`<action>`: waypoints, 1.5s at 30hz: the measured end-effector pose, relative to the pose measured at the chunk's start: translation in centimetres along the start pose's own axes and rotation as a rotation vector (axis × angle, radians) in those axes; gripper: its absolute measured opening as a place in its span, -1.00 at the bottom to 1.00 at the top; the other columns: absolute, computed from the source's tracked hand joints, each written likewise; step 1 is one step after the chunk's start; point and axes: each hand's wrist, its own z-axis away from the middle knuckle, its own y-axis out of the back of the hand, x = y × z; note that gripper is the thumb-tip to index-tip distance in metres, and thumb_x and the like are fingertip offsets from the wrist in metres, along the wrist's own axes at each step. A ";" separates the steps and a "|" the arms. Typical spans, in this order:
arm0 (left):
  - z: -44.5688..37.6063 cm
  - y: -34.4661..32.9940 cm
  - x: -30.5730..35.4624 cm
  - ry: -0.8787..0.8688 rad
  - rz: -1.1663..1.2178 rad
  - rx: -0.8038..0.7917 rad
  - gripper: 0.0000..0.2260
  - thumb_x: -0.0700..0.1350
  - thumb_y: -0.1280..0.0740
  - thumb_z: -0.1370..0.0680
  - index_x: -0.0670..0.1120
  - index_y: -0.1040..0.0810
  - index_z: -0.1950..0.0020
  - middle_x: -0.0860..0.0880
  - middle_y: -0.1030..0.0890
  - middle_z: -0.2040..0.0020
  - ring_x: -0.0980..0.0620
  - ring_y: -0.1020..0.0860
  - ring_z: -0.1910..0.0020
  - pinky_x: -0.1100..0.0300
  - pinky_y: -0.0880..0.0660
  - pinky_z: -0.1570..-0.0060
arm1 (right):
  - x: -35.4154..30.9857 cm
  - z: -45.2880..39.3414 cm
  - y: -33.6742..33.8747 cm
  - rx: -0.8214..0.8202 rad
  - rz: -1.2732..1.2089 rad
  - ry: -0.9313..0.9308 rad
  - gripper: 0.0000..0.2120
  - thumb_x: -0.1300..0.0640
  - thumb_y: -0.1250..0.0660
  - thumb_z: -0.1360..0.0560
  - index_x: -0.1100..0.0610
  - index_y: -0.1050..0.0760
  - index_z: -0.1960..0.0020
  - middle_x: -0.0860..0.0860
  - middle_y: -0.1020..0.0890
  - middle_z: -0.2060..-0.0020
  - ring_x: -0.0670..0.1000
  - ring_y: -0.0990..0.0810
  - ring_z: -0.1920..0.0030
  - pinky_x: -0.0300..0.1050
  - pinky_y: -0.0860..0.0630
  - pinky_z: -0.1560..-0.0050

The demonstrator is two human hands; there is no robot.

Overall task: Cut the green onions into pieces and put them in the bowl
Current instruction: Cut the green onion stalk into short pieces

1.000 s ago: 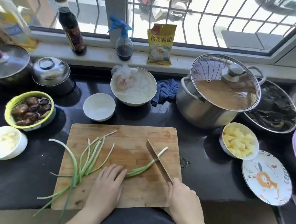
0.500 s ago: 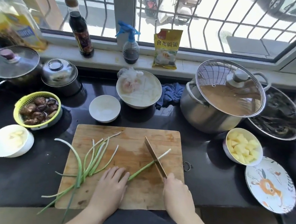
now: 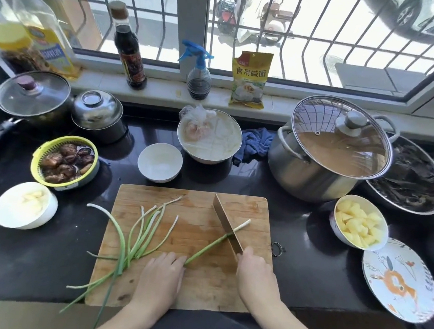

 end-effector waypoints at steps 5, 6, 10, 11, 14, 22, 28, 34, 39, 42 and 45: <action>0.1 -0.1 0.0 -0.005 -0.056 0.003 -0.64 -0.22 -0.53 -0.35 -0.07 -0.67 -0.13 0.01 -0.57 0.22 -0.06 -0.55 0.24 0.07 -0.46 0.33 | 0.1 -0.7 -0.7 0.003 -0.058 -0.024 -0.76 -0.06 -0.07 -0.67 0.04 -0.25 0.11 0.08 -0.65 0.21 0.25 -0.64 0.15 0.07 -0.44 0.31; 0.1 -0.2 0.0 -0.016 -0.071 0.007 -0.62 -0.25 -0.54 -0.31 -0.08 -0.67 -0.11 0.00 -0.57 0.23 -0.07 -0.55 0.25 0.07 -0.46 0.33 | -0.1 -0.9 -0.7 0.005 -0.065 -0.020 -0.76 -0.06 -0.07 -0.67 0.04 -0.26 0.12 0.08 -0.65 0.22 0.25 -0.64 0.15 0.06 -0.44 0.31; 0.4 0.1 -0.7 -0.039 -0.098 0.039 -0.53 -0.29 -0.56 -0.20 -0.10 -0.67 -0.11 -0.03 -0.57 0.22 -0.08 -0.56 0.25 0.07 -0.47 0.35 | 0.0 -1.0 -0.4 0.008 -0.063 -0.021 -0.76 -0.08 -0.07 -0.67 0.02 -0.26 0.11 0.08 -0.66 0.21 0.25 -0.63 0.15 0.10 -0.54 0.25; 0.7 0.0 -1.0 -0.034 -0.097 0.037 -0.50 -0.30 -0.57 -0.18 -0.11 -0.68 -0.11 -0.03 -0.57 0.22 -0.09 -0.56 0.25 0.07 -0.47 0.36 | 0.1 -0.8 -0.5 0.010 -0.050 -0.016 -0.76 -0.08 -0.07 -0.67 0.01 -0.25 0.11 0.08 -0.66 0.21 0.25 -0.63 0.15 0.11 -0.55 0.26; 2.0 0.2 -2.1 -0.010 -0.054 0.023 -0.50 -0.31 -0.56 -0.21 -0.09 -0.67 -0.13 -0.04 -0.54 0.23 -0.11 -0.55 0.26 0.06 -0.47 0.37 | 0.1 -0.3 -0.5 0.016 -0.031 0.021 -0.78 -0.09 -0.05 -0.67 0.00 -0.22 0.09 0.09 -0.67 0.20 0.28 -0.62 0.15 0.11 -0.54 0.25; -0.4 0.1 0.2 -0.060 0.057 0.009 -0.56 -0.04 -0.48 -0.45 -0.04 -0.55 -0.32 0.03 -0.55 0.05 -0.02 -0.54 0.07 0.14 -0.46 0.19 | 0.2 2.4 2.0 0.089 -0.180 0.014 -0.77 -0.07 -0.08 -0.67 -0.02 -0.26 0.13 0.03 -0.59 0.33 0.29 -0.58 0.20 0.09 -0.43 0.29; 1.3 -0.2 -1.4 0.055 0.149 -0.016 -0.56 0.17 -0.38 -0.49 0.03 -0.47 -0.29 0.08 -0.50 -0.10 0.00 -0.46 -0.11 0.10 -0.45 -0.02 | 0.0 5.6 1.1 -0.076 -0.113 0.104 -0.80 -0.10 -0.07 -0.66 -0.04 -0.27 0.08 0.09 -0.68 0.18 0.27 -0.62 0.10 0.04 -0.31 0.25; 5.4 -1.7 -4.3 0.064 0.163 0.051 -0.78 -0.09 -0.51 -0.40 -0.01 -0.53 0.05 0.06 -0.49 0.11 -0.03 -0.47 0.10 0.12 -0.44 0.19 | -0.5 7.0 -0.9 -0.221 -0.071 0.087 -0.79 -0.10 -0.03 -0.66 -0.05 -0.18 0.09 0.12 -0.67 0.13 0.30 -0.62 0.07 0.05 -0.28 0.28; 2.9 -2.0 -3.6 -0.082 0.110 0.095 -0.87 -0.15 -0.49 -0.44 -0.06 -0.56 0.12 0.00 -0.50 0.18 -0.06 -0.46 0.16 0.08 -0.44 0.29 | -1.0 7.8 -1.6 -0.176 -0.043 0.099 -0.79 -0.09 -0.04 -0.67 0.00 -0.20 0.08 0.09 -0.67 0.19 0.29 -0.63 0.13 0.05 -0.27 0.32; 1.2 -1.4 -3.8 -0.059 0.102 0.128 -0.91 -0.13 -0.45 -0.48 -0.07 -0.55 0.14 -0.01 -0.50 0.20 -0.07 -0.46 0.18 0.06 -0.42 0.28 | -1.4 7.8 -1.5 -0.113 -0.061 0.077 -0.78 -0.08 -0.05 -0.67 0.00 -0.21 0.11 0.07 -0.64 0.26 0.27 -0.63 0.19 0.05 -0.30 0.36; 0.7 -1.0 -4.3 -0.085 0.054 0.123 -0.89 -0.10 -0.44 -0.48 -0.05 -0.57 0.04 -0.01 -0.53 0.13 -0.07 -0.46 0.12 0.06 -0.43 0.21 | -1.5 7.9 -1.5 -0.088 -0.093 0.056 -0.76 -0.08 -0.07 -0.67 0.00 -0.21 0.13 0.08 -0.62 0.30 0.27 -0.62 0.22 0.06 -0.30 0.38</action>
